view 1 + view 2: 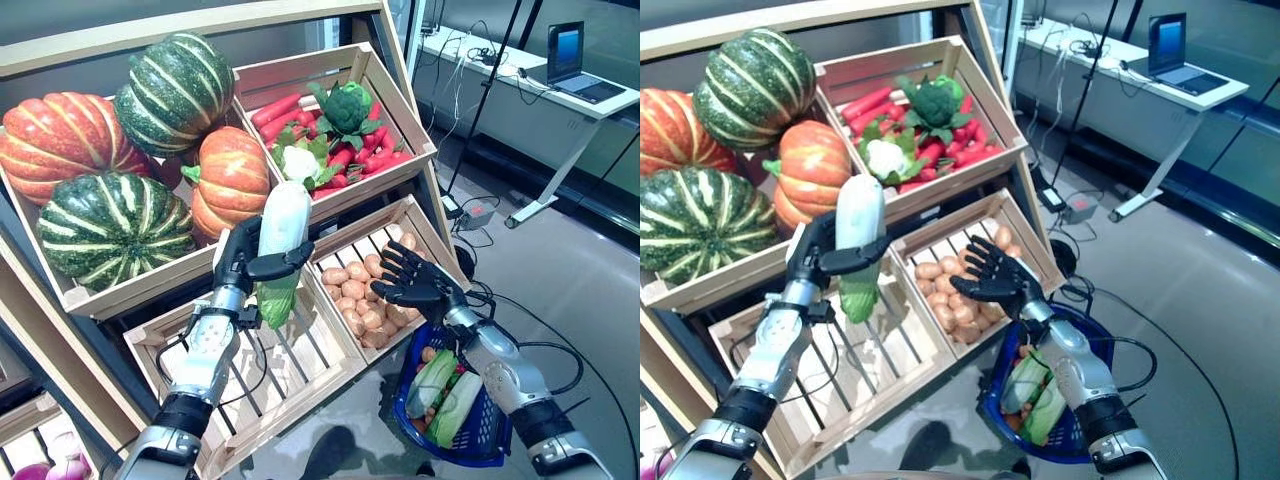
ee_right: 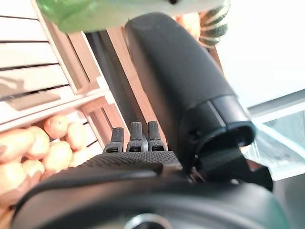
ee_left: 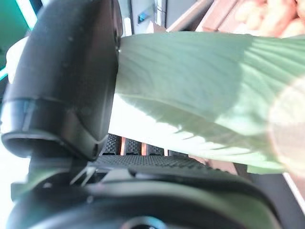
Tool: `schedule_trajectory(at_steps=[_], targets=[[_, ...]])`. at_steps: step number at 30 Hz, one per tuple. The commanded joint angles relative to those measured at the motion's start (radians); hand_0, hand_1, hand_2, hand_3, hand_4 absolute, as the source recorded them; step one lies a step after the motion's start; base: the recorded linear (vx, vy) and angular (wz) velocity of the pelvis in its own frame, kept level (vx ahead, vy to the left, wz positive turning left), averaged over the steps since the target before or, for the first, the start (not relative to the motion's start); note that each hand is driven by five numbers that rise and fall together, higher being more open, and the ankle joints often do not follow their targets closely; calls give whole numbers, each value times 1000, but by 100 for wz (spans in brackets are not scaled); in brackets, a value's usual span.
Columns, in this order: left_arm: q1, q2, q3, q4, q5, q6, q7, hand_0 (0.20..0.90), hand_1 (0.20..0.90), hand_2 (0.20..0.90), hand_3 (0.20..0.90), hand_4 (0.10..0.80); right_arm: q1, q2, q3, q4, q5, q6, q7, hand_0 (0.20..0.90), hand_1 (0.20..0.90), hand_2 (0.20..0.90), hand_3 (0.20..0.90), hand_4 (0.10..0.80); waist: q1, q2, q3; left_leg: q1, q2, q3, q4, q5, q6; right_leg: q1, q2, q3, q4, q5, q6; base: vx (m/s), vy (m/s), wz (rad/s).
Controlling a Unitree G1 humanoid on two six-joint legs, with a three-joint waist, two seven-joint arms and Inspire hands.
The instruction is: Put vegetables into the basket
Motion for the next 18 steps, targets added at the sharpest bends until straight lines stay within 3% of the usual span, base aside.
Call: schedule_trajectory(at_steps=[1, 10, 18], targets=[[-160, -3, -28, -138, -143, -60, -74, 300, 300, 300, 300, 400, -152, 44, 7, -47, 22, 2, -15, 900, 900, 900, 900, 800, 11, -7, -63, -57, -8, -45, 0, -15, 31, 21, 5, -11, 17, -61, -53, 4, -61, 3], [-204, -43, -132, -174, -142, -51, -134, 300, 300, 300, 300, 400, -263, 87, 59, 20, 57, 32, -97, 900, 900, 900, 900, 800, 29, -18, -70, -57, -5, -67, 0, -24, 30, 31, 16, 2, 6, -65, -60, -2, -37, 3], [-217, -68, -175, -195, -164, -38, -156, 300, 300, 300, 300, 400, -324, 113, 105, 65, 70, 63, -125, 900, 900, 900, 900, 800, 40, -22, -79, -52, -3, -75, 0, -28, 27, 40, 13, 5, 0, -65, -61, 8, 3, 7]])
